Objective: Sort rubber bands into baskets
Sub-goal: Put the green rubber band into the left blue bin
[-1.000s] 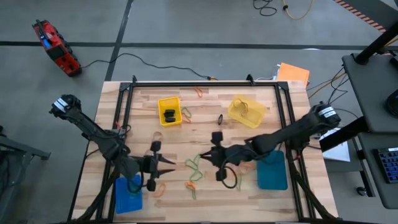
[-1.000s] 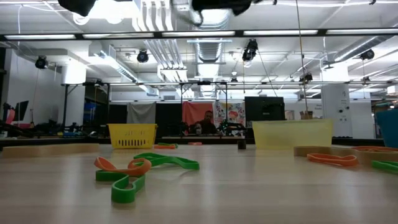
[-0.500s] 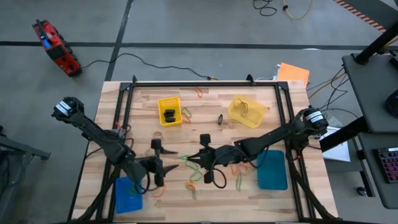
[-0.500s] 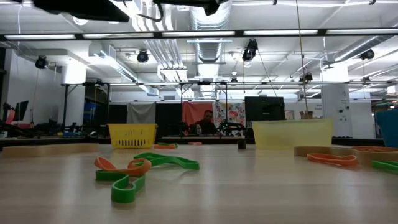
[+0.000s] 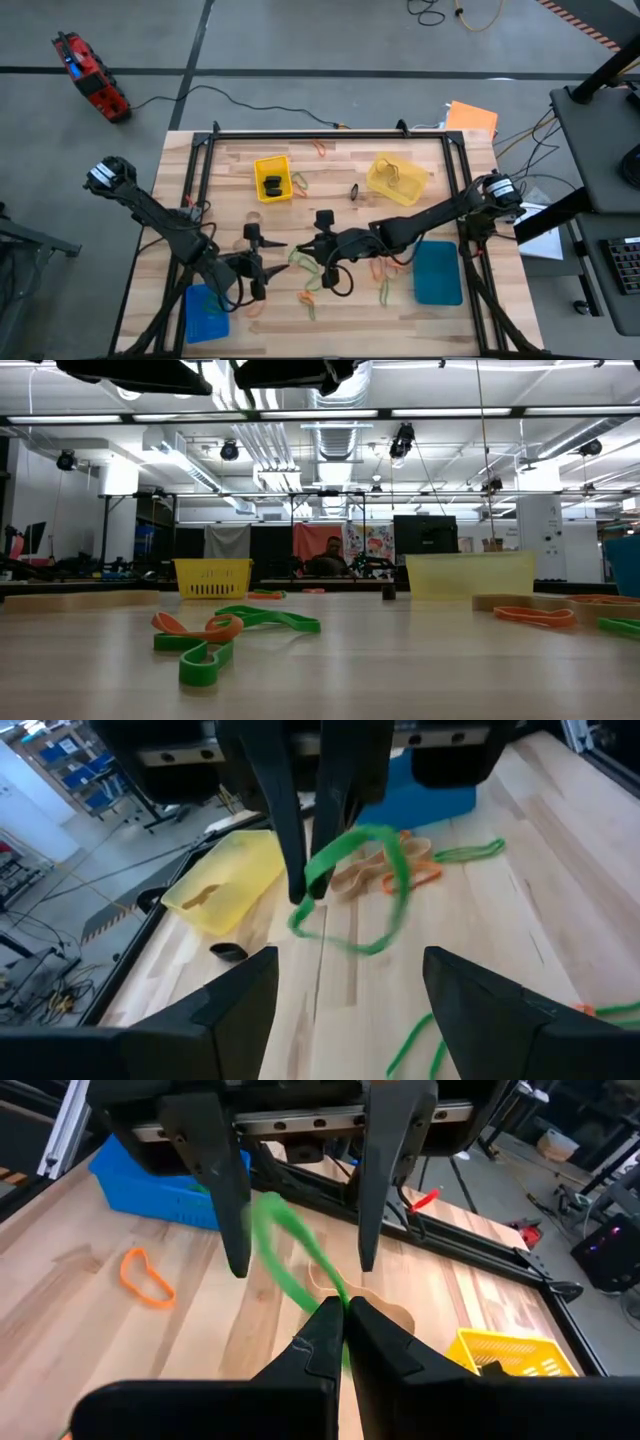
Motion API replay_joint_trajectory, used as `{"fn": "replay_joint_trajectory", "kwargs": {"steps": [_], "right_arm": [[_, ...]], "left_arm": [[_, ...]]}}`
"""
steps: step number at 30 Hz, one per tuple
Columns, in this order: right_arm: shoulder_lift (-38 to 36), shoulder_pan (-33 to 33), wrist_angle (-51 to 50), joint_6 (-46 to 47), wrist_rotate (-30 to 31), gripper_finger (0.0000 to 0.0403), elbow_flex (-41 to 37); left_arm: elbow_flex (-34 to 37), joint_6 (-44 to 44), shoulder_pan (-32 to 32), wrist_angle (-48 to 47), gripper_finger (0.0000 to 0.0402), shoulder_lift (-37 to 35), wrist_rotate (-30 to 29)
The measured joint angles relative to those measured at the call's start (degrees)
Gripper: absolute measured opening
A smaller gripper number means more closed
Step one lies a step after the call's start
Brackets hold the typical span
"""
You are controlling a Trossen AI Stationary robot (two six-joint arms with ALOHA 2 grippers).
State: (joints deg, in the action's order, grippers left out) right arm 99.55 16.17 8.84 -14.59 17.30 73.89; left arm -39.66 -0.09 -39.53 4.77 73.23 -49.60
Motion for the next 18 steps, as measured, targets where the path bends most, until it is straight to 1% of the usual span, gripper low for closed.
{"fn": "replay_joint_trajectory", "kwargs": {"steps": [10,18], "right_arm": [[-0.02,-0.95,0.04,0.01,-0.02,0.0009,0.00],[-0.04,-1.20,0.46,0.58,-0.02,0.0009,-0.02]], "left_arm": [[0.00,0.01,0.70,3.71,0.0231,1.38,1.46],[0.00,-0.01,2.01,6.15,0.0230,2.55,4.56]]}}
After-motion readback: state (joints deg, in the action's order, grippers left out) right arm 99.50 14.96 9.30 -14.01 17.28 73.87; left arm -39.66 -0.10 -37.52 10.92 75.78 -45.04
